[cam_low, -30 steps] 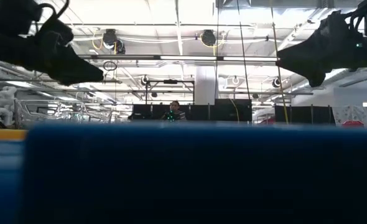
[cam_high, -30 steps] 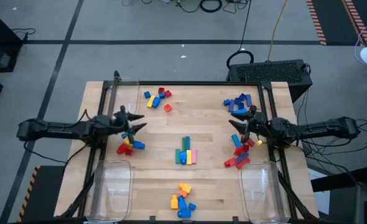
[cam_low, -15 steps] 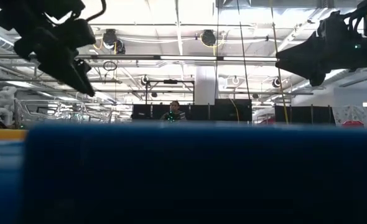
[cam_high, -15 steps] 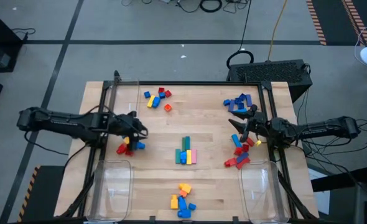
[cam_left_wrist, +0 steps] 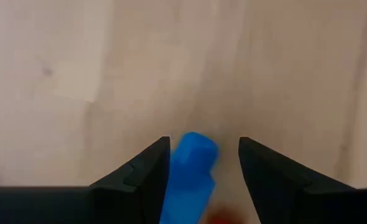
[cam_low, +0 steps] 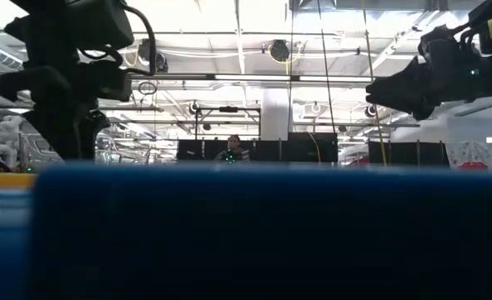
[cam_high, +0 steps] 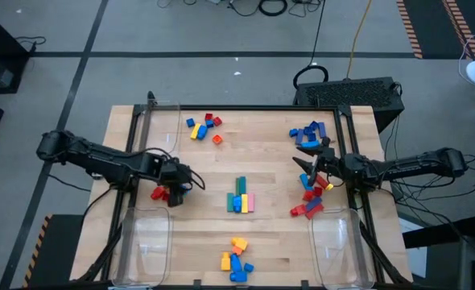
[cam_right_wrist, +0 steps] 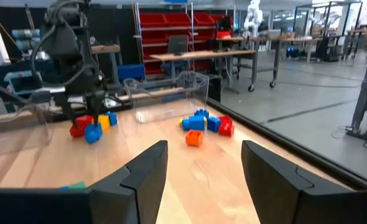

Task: Sort blocks by size
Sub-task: Put the blue one stud game piece into the top left transparent bin

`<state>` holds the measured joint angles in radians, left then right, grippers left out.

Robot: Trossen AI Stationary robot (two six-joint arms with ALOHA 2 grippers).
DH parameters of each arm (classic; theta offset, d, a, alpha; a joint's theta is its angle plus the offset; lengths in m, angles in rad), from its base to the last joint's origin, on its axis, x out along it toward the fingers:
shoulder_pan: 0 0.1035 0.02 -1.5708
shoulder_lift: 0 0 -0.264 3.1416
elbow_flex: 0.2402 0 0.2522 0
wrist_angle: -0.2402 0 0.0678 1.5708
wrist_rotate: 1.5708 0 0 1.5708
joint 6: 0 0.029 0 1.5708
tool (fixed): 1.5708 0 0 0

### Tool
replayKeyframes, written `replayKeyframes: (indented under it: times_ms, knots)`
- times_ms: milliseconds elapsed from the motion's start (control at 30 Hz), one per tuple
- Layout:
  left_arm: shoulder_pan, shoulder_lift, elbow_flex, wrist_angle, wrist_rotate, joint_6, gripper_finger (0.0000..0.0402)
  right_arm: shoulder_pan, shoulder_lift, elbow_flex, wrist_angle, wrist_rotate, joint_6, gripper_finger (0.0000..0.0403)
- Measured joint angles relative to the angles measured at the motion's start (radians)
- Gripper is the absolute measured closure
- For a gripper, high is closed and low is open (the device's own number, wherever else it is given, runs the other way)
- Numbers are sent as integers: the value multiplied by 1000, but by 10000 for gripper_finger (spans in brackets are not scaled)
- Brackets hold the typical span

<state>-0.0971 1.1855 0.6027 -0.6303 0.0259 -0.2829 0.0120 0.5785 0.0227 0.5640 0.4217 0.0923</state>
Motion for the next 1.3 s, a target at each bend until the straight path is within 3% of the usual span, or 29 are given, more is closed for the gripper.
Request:
replayKeyframes:
  times_ms: [100, 300, 400, 600, 800, 1133, 1300]
  knots:
    - [-10, 19, 44, -55, 33, -1, 188, 0, 12, 0, 12, -1, -1, 211]
    - [-10, 72, 93, -176, -23, -43, 112, 0, 55, 0, 60, -3, 27, 211]
    - [-10, 122, 93, -185, -23, 6, 80, 0, 80, 0, 85, -3, 18, 211]
    - [-10, 211, 93, -188, -31, 104, 65, 0, 101, 0, 131, -3, -50, 211]
    - [-10, 255, 93, -190, -44, 72, 102, 0, 102, 0, 144, -3, -35, 211]
    - [-7, 256, 96, -187, -35, 52, 243, 0, 120, 0, 57, 105, 249, 242]
    - [-7, 256, 131, -164, -55, 53, 260, 0, 123, 0, 52, 101, 257, 257]
